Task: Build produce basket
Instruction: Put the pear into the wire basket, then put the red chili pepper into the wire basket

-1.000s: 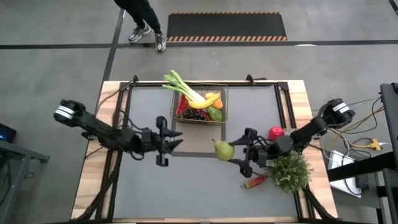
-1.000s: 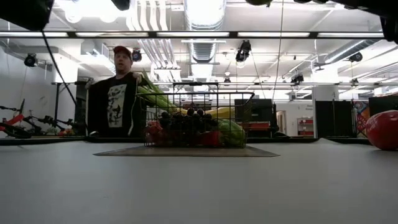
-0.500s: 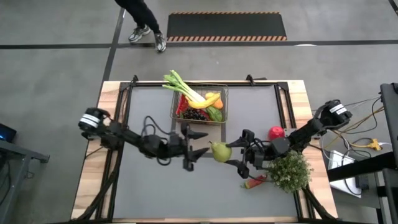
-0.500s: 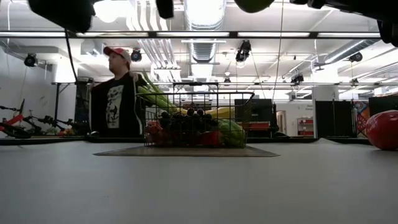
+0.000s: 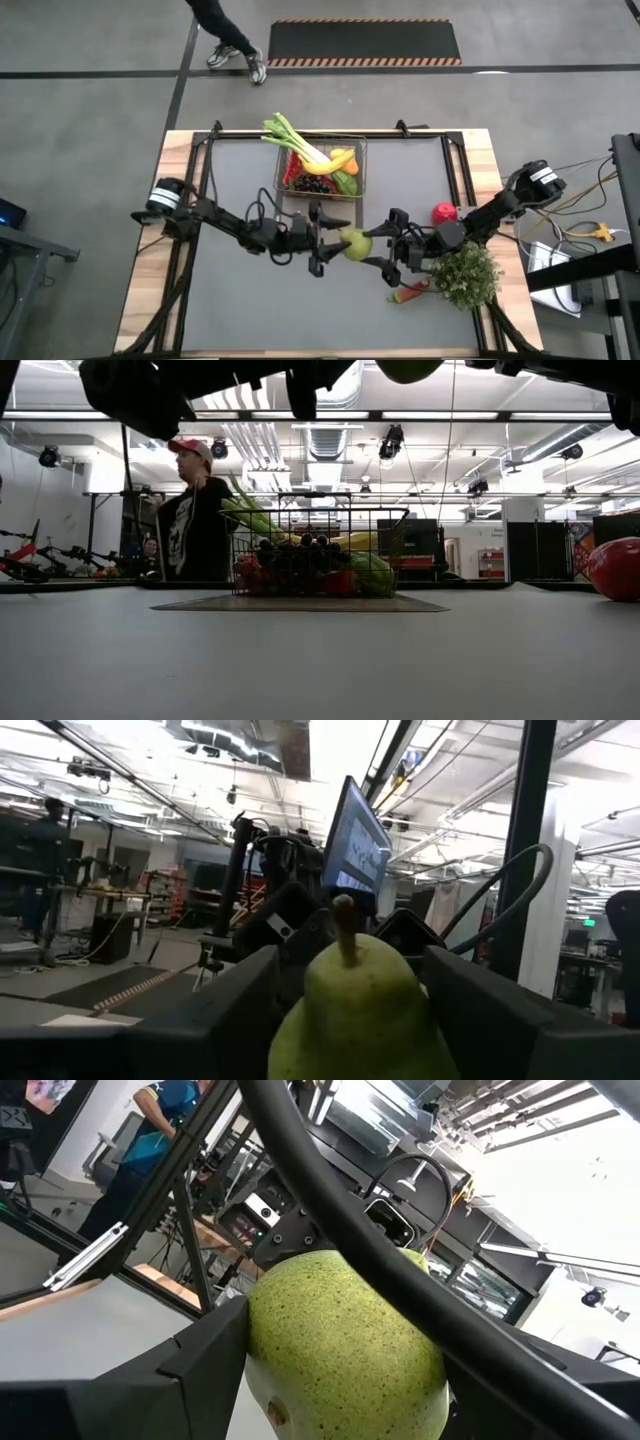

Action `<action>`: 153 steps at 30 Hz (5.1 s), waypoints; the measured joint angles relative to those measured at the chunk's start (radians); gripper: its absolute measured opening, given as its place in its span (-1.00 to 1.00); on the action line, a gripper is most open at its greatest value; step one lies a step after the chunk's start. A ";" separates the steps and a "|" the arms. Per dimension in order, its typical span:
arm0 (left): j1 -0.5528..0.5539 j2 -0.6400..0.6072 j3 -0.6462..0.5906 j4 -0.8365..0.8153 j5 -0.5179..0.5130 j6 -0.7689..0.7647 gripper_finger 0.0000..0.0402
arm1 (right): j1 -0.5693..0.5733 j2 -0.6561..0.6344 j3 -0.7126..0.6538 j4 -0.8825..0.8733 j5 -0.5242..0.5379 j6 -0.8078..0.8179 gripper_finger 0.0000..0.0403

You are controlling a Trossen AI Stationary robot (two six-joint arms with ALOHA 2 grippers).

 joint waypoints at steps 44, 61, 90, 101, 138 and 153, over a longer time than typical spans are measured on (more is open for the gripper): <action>0.083 -0.169 -0.032 -0.483 -0.494 0.189 -0.47 | 0.000 -0.167 0.000 -0.188 0.472 0.126 0.52; 0.326 -0.258 -0.032 -0.999 -0.809 0.043 -0.47 | 0.000 -0.176 0.000 -0.208 0.472 0.142 0.52; 0.372 -0.247 -0.034 -1.185 -0.792 -0.236 -0.12 | 0.000 -0.176 0.000 -0.260 0.471 0.185 0.57; 0.310 -0.307 -0.033 -1.233 -0.785 -0.178 0.17 | 0.000 -0.208 0.029 -0.265 0.472 0.233 0.58; -0.207 -0.476 -0.034 -1.227 -0.785 -0.130 0.17 | -0.131 -0.195 0.671 -2.029 -0.170 0.854 0.43; -0.206 -0.476 -0.034 -1.225 -0.786 -0.121 0.17 | 0.120 0.067 0.730 -2.263 -0.325 1.002 0.49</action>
